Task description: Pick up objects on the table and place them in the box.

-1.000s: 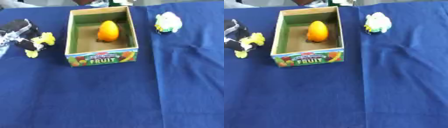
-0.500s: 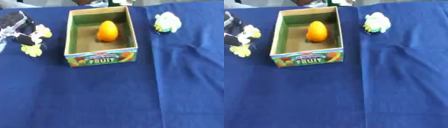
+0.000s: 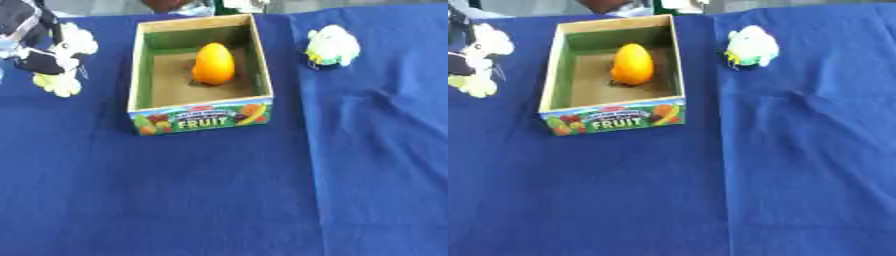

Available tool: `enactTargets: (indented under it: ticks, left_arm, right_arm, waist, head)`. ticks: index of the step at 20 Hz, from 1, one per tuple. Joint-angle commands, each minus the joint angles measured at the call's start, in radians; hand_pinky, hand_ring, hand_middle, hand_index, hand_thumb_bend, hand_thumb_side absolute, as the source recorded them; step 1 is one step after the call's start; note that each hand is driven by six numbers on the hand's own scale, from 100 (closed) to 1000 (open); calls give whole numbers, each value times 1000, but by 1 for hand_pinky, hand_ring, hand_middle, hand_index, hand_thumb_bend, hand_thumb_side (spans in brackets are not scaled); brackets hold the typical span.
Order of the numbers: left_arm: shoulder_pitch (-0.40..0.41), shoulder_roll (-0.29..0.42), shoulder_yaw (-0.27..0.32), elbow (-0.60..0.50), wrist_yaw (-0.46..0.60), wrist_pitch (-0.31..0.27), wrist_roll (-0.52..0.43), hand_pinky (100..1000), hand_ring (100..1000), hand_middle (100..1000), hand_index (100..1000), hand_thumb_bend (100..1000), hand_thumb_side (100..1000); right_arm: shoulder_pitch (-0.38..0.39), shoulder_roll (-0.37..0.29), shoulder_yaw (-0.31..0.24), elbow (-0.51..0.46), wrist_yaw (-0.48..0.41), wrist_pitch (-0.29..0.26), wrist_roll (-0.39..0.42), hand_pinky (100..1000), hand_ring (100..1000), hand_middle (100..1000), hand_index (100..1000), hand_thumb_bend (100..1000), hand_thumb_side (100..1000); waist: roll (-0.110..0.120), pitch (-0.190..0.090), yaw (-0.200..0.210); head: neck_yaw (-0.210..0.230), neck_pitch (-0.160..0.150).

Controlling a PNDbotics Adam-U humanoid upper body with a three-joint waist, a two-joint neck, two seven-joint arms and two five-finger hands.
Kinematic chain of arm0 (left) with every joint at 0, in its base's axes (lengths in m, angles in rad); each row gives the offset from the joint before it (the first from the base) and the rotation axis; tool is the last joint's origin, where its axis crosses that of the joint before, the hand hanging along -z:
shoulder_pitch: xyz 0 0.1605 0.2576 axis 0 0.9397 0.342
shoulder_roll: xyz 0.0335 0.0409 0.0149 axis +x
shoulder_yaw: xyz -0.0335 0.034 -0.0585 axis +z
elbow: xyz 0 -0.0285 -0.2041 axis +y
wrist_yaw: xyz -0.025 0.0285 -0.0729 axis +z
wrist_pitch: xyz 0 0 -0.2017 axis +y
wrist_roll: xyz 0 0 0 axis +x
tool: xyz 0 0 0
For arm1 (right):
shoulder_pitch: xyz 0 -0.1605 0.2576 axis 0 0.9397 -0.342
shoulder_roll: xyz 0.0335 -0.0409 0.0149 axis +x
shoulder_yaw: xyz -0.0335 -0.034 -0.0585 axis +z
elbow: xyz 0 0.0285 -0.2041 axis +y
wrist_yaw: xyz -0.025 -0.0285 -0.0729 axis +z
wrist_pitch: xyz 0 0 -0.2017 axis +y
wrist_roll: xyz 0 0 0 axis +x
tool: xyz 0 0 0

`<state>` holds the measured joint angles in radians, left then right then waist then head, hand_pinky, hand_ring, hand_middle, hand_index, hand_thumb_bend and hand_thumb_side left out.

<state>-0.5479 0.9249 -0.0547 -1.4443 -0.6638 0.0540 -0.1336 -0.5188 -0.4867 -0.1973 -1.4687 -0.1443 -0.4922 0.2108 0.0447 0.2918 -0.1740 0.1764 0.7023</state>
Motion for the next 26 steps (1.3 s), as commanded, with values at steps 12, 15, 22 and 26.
enactTargets:
  ticks: [12,15,22,26]
  left_arm:
    - [-167,-13,-64,-160,6,-21,-37,456,249,215,405,412,267]
    - [-202,-47,-101,-125,-22,-43,-57,462,256,221,413,419,272]
    - [-239,-108,-174,-55,-94,-102,-85,468,264,228,422,425,277]
    - [-247,-132,-192,-30,-110,-119,-82,469,266,230,424,427,279]
  right_arm:
    - [-10,-16,-1,-19,-16,1,13,652,858,633,852,100,121]
    - [-10,-13,1,-18,-17,1,17,652,860,633,853,100,126]
    - [-12,-7,5,-17,-19,2,24,652,861,632,853,100,134]
    - [-11,-5,7,-16,-20,2,28,653,862,631,854,100,138]
  waist:
    - [-2,-36,-3]
    - [-3,-34,-6]
    - [0,-29,-17]
    - [1,-27,-21]
  head:
    - [5,-5]
    - [9,-6]
    - [16,-7]
    - [17,-9]
